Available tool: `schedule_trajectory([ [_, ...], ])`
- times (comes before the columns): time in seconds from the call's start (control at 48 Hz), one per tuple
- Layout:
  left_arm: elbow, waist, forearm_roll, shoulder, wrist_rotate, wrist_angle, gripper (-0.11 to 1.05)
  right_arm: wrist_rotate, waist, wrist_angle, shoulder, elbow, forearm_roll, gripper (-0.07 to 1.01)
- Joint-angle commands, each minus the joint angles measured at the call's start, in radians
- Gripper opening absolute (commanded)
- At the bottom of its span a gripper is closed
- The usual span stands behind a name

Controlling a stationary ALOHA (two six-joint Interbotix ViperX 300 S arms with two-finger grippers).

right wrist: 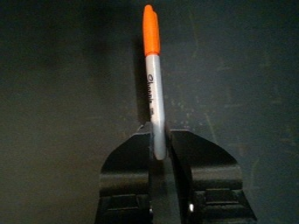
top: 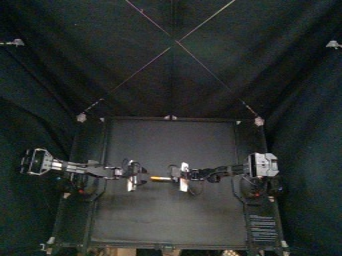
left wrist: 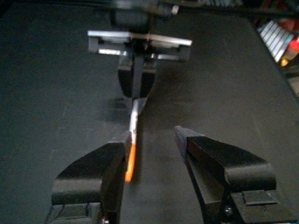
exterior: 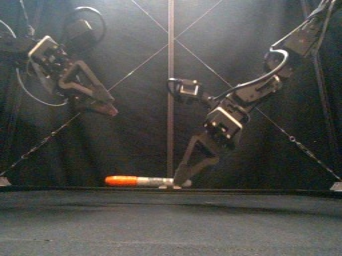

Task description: Uncap the pen

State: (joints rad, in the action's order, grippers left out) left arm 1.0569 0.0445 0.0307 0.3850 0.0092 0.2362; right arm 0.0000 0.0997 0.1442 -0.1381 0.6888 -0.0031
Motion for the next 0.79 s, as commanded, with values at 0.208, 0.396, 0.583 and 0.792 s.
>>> schedule_trajectory([
  [0.208,-0.144,0.014,-0.061,-0.13,0.0015,-0.101,0.82,0.002,0.008,0.003,0.17,0.043,0.008,0.45],
  [0.396,-0.183,0.021,-0.069,-0.196,0.0015,-0.129,0.82,0.002,0.003,0.003,0.199,0.061,0.011,0.45],
  [0.583,-0.213,0.044,-0.075,-0.241,0.0015,-0.135,0.82,0.002,0.002,0.003,0.199,0.061,0.011,0.45],
  [0.792,-0.216,0.051,-0.083,-0.264,0.0015,-0.137,0.82,0.002,0.0,0.003,0.199,0.06,0.012,0.45],
])
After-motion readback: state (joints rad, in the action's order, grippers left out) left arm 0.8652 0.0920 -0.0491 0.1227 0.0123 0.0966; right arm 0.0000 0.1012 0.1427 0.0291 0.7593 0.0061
